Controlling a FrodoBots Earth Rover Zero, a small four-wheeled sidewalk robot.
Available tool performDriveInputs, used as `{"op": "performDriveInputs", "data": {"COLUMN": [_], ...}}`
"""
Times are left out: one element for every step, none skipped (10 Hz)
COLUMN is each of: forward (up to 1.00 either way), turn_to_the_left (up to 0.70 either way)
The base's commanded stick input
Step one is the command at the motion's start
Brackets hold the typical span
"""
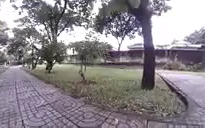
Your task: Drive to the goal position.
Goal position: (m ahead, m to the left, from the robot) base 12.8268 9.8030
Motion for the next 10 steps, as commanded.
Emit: {"op": "performDriveInputs", "data": {"forward": [-0.23, -0.48, -0.5, -0.5, -0.5, -0.36, 0.0, 0.0, 0.1, 0.5], "turn_to_the_left": [0.0, 0.0, 0.0, 0.0, 0.0, 0.0, 0.0, 0.0, 0.06, 0.27]}}
